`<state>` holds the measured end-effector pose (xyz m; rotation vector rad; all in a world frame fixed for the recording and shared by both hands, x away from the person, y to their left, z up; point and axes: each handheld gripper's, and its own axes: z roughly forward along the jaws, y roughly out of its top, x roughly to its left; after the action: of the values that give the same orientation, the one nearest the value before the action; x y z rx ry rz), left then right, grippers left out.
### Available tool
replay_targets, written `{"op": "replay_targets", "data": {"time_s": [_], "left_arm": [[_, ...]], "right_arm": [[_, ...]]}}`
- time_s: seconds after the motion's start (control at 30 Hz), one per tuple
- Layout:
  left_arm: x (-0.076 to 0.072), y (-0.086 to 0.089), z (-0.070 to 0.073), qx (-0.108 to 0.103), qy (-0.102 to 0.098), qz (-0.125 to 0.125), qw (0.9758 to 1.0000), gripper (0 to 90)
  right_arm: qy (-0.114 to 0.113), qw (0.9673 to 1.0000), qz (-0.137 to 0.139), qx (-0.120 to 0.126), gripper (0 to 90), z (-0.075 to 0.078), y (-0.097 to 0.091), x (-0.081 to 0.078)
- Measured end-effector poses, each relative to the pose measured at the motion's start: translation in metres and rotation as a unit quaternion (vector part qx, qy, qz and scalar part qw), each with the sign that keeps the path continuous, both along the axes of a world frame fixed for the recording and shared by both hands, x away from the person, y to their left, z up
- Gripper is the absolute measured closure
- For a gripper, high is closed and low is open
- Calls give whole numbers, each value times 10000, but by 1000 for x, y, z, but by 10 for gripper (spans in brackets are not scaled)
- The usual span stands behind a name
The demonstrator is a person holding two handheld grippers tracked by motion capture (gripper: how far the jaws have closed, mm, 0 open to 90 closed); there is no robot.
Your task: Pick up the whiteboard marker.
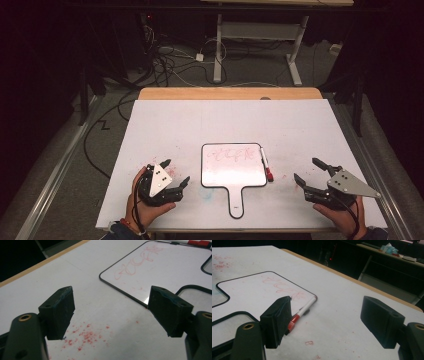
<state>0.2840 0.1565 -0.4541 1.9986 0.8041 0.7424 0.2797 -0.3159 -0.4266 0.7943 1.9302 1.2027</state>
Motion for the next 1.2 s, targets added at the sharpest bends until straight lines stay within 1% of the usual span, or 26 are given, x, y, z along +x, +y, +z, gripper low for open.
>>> {"op": "replay_targets", "data": {"time_s": [0.07, 0.1, 0.13, 0.2, 0.27, 0.33, 0.37, 0.4, 0.5, 0.57, 0.6, 0.63, 0.67, 0.7, 0.73, 0.77, 0.8, 0.87, 0.9, 0.97, 1.0, 1.03, 1.07, 1.1, 1.17, 1.2], "left_arm": [[2, -1, -3, 62, 63, -41, 10000, 205], [2, -1, -4, 64, 93, -41, 9999, 205], [2, 0, -5, 48, 130, -69, 9999, 206], [2, 1, -5, 40, 175, -102, 9998, 207], [-1, 2, -5, 112, 137, -137, 9997, 207], [-3, 4, -5, 127, 153, -171, 9997, 207], [-3, 5, -6, 137, 218, -150, 9996, 207], [-2, 5, -7, 142, 228, -141, 9995, 208], [1, 7, -8, 174, 253, -120, 9995, 208], [4, 5, -10, 295, 274, -113, 9991, 211], [4, 5, -10, 295, 274, -113, 9991, 211], [4, 4, -11, 327, 297, -116, 9990, 211], [4, 3, -12, 325, 379, -106, 9987, 211], [4, 2, -12, 360, 386, -102, 9986, 211], [5, 1, -13, 391, 394, -92, 9984, 211], [6, 0, -13, 406, 399, -81, 9983, 211], [6, 0, -13, 406, 399, -81, 9983, 210], [7, 0, -14, 429, 407, -76, 9982, 211], [6, -1, -14, 446, 397, -76, 9982, 210], [6, 0, -14, 471, 395, -73, 9981, 210], [5, 0, -14, 460, 396, -76, 9981, 210], [5, 1, -15, 443, 391, -78, 9982, 211], [5, 1, -14, 451, 386, -84, 9982, 211], [5, 1, -15, 454, 387, -89, 9982, 211], [4, 1, -15, 481, 377, -88, 9981, 211], [4, 1, -15, 495, 378, -89, 9980, 211]], "right_arm": [[23, 10000, 14, -30, 253, 0, -1, 1], [77, 10000, 29, -40, 252, -1, -3, 3], [229, 9997, 34, -78, 255, -2, -5, 6], [399, 9991, -17, -173, 267, -4, -7, 9], [596, 9981, 46, -146, 277, -4, -8, 12], [757, 9970, 86, -125, 285, -3, -6, 15], [757, 9970, 86, -125, 285, -3, -6, 15], [896, 9957, 206, -139, 301, -2, -4, 17], [1099, 9930, 372, -210, 318, -2, 1, 22], [1293, 9903, 413, -281, 326, -1, 7, 30], [1293, 9903, 413, -281, 326, -1, 7, 30], [1342, 9895, 450, -283, 354, 0, 10, 36], [1692, 9838, 526, -273, 363, 0, 17, 49], [1791, 9821, 551, -207, 371, 0, 20, 55], [1932, 9794, 557, -179, 380, -1, 24, 63], [2139, 9750, 569, -210, 380, -1, 28, 72], [2139, 9750, 569, -210, 380, -1, 28, 72], [2357, 9702, 549, -76, 385, -2, 36, 89], [2629, 9630, 580, -149, 385, -4, 45, 105], [2781, 9592, 479, -175, 387, -6, 53, 120], [2781, 9592, 479, -175, 387, -6, 53, 120], [2980, 9533, 466, -162, 395, -11, 60, 133], [3098, 9498, 415, -144, 400, -13, 62, 139], [3172, 9472, 408, -218, 411, -16, 66, 144], [3237, 9451, 311, -332, 438, -22, 72, 151], [3292, 9429, 264, -429, 451, -25, 75, 154]]}}
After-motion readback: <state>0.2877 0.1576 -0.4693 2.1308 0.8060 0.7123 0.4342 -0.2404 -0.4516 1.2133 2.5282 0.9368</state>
